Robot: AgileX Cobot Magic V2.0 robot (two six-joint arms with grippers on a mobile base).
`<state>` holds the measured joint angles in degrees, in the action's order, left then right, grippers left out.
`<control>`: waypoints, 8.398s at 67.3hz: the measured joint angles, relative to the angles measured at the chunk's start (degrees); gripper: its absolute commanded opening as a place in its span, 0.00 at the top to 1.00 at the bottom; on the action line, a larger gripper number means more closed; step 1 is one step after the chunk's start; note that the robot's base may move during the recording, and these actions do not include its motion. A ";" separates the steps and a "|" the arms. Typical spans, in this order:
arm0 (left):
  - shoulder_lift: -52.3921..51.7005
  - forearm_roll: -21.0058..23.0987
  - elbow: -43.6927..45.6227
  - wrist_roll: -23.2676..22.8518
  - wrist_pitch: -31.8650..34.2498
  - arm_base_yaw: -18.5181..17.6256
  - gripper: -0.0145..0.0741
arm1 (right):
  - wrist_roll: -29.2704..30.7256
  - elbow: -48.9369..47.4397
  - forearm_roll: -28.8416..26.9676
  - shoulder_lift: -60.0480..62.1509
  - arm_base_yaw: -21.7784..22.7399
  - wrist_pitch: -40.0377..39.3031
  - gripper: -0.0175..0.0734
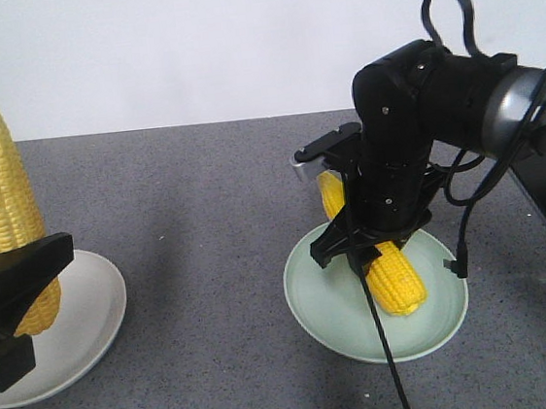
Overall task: Distribute corn equally
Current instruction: 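Lower the right gripper's cob onto the green plate and open it, then raise the open right gripper away from the green plate, then lower the left gripper's cob onto the beige plate and release it, then raise the open left gripper away from the beige plate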
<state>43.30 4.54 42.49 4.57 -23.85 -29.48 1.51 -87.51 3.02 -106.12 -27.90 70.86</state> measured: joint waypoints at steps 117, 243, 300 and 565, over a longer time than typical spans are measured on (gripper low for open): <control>0.00 0.00 0.00 0.00 0.00 0.00 0.54 | -5.26 31.74 0.44 53.45 0.00 -11.21 0.29; 30.06 -27.64 19.59 -18.13 -38.13 12.18 0.54 | -5.26 33.48 0.44 56.70 0.00 -12.64 0.29; 44.97 -7.94 19.87 -3.19 -32.35 20.94 0.54 | -5.26 33.48 0.44 56.70 0.00 -12.64 0.29; 5.98 7.45 6.38 7.31 -19.47 10.29 0.84 | -5.26 33.48 0.44 56.70 0.00 -12.43 0.82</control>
<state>49.28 11.99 48.87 11.88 -43.33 -19.19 -3.75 -54.02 3.46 -49.42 -27.90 58.43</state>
